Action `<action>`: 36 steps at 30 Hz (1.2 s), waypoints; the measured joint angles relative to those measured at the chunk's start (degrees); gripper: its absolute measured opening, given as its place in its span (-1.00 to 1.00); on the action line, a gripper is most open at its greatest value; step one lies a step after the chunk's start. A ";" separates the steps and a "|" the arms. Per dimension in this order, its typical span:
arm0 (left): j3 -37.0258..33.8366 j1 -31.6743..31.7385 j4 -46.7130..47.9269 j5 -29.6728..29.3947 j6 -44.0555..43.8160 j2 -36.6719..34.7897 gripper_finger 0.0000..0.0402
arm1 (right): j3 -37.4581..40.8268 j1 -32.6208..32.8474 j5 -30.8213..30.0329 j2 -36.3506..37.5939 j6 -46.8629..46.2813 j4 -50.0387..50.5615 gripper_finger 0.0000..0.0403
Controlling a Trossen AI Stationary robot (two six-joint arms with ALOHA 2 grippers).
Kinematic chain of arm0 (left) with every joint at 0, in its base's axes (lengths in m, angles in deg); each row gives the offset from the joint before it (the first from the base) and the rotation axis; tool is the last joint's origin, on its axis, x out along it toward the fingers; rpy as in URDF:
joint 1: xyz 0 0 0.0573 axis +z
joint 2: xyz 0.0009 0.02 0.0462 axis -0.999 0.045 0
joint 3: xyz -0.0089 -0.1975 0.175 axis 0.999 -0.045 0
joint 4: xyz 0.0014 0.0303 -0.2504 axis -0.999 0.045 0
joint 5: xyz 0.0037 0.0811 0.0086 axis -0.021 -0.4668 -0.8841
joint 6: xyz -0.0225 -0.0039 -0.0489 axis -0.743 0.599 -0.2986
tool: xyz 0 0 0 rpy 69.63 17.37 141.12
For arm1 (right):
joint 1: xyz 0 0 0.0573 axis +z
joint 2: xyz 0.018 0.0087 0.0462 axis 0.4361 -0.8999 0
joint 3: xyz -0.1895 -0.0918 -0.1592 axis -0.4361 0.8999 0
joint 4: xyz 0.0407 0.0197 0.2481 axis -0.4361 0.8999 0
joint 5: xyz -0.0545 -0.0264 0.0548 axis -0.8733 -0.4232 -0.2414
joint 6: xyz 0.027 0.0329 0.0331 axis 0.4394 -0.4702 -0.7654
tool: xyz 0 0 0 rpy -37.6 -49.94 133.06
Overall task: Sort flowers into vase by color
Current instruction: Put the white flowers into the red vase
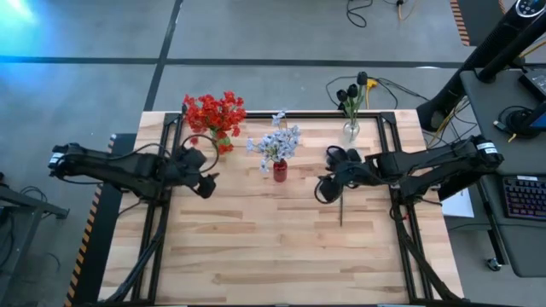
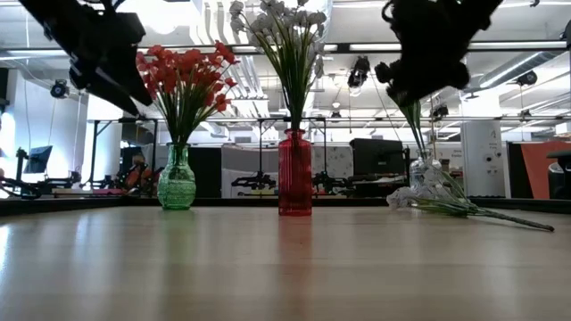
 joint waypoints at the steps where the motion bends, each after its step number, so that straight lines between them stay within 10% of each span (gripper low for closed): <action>1: 1.30 0.00 1.67 -0.02 -0.20 0.24 0.67 | -0.02 0.00 0.02 0.00 -2.40 2.39 0.00; 21: 13.91 -6.83 10.14 -7.73 4.75 0.64 0.60 | 5.24 0.02 5.77 -0.04 -26.31 17.71 0.00; 36: 11.85 -16.15 -6.82 -21.43 20.28 0.65 0.60 | 8.77 0.00 5.55 -2.21 -30.59 14.57 0.00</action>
